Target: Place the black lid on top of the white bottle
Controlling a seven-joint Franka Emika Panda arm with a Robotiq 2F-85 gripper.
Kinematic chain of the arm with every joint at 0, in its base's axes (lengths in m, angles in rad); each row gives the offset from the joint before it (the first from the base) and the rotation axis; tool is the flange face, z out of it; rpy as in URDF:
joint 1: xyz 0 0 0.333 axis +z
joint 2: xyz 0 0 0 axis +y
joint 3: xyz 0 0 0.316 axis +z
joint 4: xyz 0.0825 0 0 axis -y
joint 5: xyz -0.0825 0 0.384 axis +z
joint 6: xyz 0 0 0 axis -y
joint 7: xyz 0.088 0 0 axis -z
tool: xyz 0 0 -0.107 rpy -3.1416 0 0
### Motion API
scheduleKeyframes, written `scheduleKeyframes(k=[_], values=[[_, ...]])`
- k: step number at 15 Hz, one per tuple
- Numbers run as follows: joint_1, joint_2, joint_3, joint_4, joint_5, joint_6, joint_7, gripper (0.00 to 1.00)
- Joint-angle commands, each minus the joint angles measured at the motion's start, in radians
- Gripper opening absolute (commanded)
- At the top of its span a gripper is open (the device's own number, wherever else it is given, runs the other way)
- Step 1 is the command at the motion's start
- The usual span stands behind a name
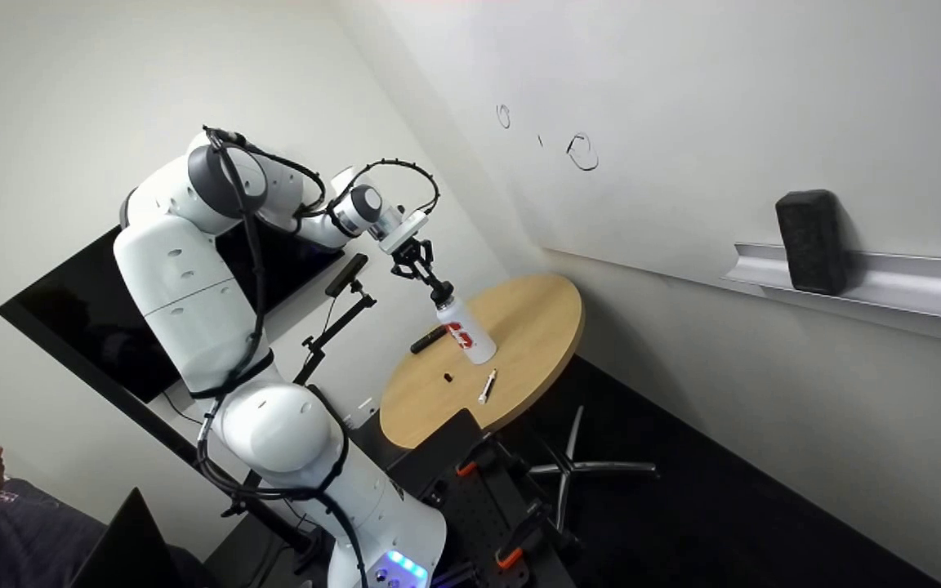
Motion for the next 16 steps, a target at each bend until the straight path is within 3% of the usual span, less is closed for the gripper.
scheduleKeyframes(k=[1,6,7,16], values=[[-0.005,0.005,0.014,0.004,0.024,0.003,-0.057,0.20],[-0.012,0.020,0.025,-0.001,0.048,0.017,-0.132,0.20],[-0.015,0.021,0.027,0.001,0.049,0.030,-0.139,0.06],[0.058,0.100,0.026,0.185,-0.037,-0.155,-0.140,0.06]])
